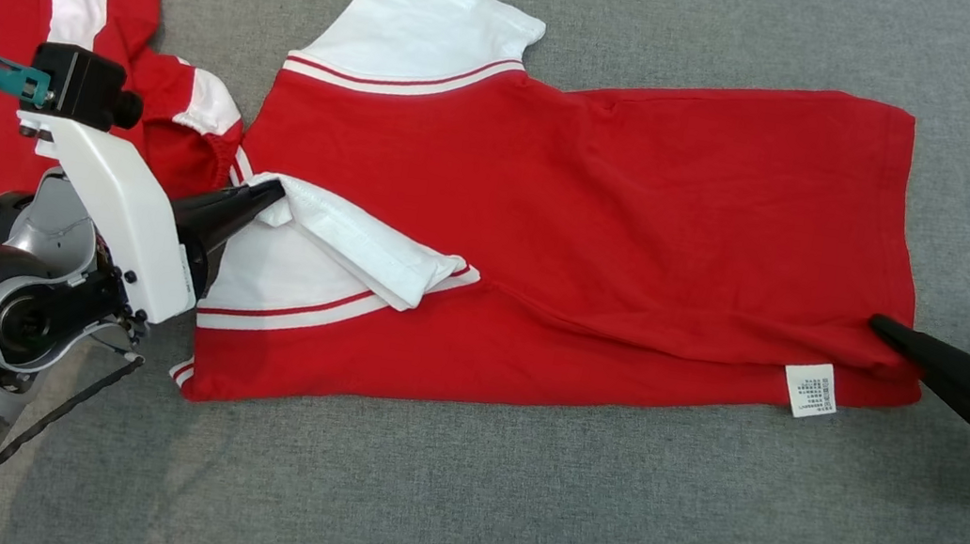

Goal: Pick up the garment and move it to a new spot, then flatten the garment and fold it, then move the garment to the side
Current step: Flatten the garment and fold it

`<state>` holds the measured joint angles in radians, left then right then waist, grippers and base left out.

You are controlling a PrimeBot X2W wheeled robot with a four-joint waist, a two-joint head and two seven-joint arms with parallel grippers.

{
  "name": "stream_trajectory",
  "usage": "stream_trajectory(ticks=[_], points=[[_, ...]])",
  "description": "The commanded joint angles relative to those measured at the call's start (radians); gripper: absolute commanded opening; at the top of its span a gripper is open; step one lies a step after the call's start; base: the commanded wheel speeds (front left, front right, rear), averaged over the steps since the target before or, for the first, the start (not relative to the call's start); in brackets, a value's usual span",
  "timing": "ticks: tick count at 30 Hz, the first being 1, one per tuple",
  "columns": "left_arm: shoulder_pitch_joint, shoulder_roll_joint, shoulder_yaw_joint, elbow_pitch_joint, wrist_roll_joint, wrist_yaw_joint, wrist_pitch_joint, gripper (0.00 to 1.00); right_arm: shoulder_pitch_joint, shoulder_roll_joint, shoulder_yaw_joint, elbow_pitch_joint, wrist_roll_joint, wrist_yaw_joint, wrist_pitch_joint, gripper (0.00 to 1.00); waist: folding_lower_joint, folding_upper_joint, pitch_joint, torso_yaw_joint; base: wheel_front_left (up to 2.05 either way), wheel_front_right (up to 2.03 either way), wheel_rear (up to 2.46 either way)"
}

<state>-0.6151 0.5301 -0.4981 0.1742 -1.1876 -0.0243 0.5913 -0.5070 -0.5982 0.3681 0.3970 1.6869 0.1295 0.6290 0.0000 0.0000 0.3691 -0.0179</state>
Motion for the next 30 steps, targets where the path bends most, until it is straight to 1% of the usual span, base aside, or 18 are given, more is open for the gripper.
stream_trajectory(ticks=[1,4,8,12,17,19,22,25,27,28,29,30], points=[[-0.012,0.004,0.001,0.010,0.007,-0.009,-0.007,1.00,-0.005,0.003,-0.004,-0.002,-0.005,0.003,0.001,1.00,0.0000,0.0000,-0.003,-0.002,0.00,0.00,0.00],[-0.026,-0.005,0.007,0.037,0.019,-0.020,-0.036,1.00,0.007,0.011,-0.023,-0.010,-0.002,0.003,-0.008,1.00,0.0000,0.0000,-0.013,-0.004,0.00,0.00,0.00],[-0.029,-0.014,0.004,0.068,0.019,-0.034,-0.048,1.00,0.028,0.021,-0.051,-0.015,0.010,0.003,-0.015,1.00,0.0000,0.0000,-0.032,-0.005,0.00,0.00,0.00],[-0.014,-0.013,0.009,0.082,0.023,-0.048,-0.072,1.00,0.052,0.022,-0.083,-0.032,-0.007,0.003,-0.042,1.00,0.0000,0.0000,-0.055,-0.003,0.00,0.00,0.00],[0.028,0.000,0.006,0.073,0.025,-0.057,-0.091,1.00,0.096,0.024,-0.127,-0.083,-0.027,0.003,-0.083,1.00,0.0000,0.0000,-0.092,-0.001,0.00,0.00,0.00],[0.042,0.005,0.005,0.060,0.029,-0.061,-0.103,1.00,0.115,0.016,-0.136,-0.110,-0.052,0.003,-0.101,1.00,0.0000,0.0000,-0.108,0.000,0.00,0.00,0.00],[0.079,0.013,-0.005,0.033,0.058,-0.061,-0.136,1.00,0.139,0.001,-0.133,-0.151,-0.133,0.003,-0.170,1.00,0.0000,0.0000,-0.126,-0.001,0.00,0.00,0.00],[0.112,0.016,-0.013,-0.002,0.102,-0.043,-0.186,1.00,0.163,-0.005,-0.123,-0.176,-0.203,0.003,-0.243,1.00,0.0000,0.0000,-0.135,-0.003,0.00,0.00,0.00],[0.131,0.025,-0.021,-0.019,0.166,-0.013,-0.240,1.00,0.167,-0.010,-0.112,-0.183,-0.251,0.003,-0.295,1.00,0.0000,0.0000,-0.137,-0.005,0.00,0.00,0.00],[0.131,0.025,-0.021,-0.019,0.166,-0.013,-0.240,1.00,0.167,-0.010,-0.112,-0.183,-0.251,0.003,-0.295,1.00,0.0000,0.0000,-0.137,-0.005,0.00,0.00,0.00],[0.159,0.015,-0.034,-0.027,0.204,0.015,-0.278,1.00,0.169,-0.013,-0.094,-0.188,-0.298,0.003,-0.338,1.00,0.0000,0.0000,-0.136,-0.006,0.00,0.00,0.00],[0.166,0.017,-0.037,-0.028,0.227,0.032,-0.293,1.00,0.169,-0.018,-0.082,-0.187,-0.325,0.003,-0.359,1.00,0.0000,0.0000,-0.135,-0.007,0.00,0.00,0.00]])
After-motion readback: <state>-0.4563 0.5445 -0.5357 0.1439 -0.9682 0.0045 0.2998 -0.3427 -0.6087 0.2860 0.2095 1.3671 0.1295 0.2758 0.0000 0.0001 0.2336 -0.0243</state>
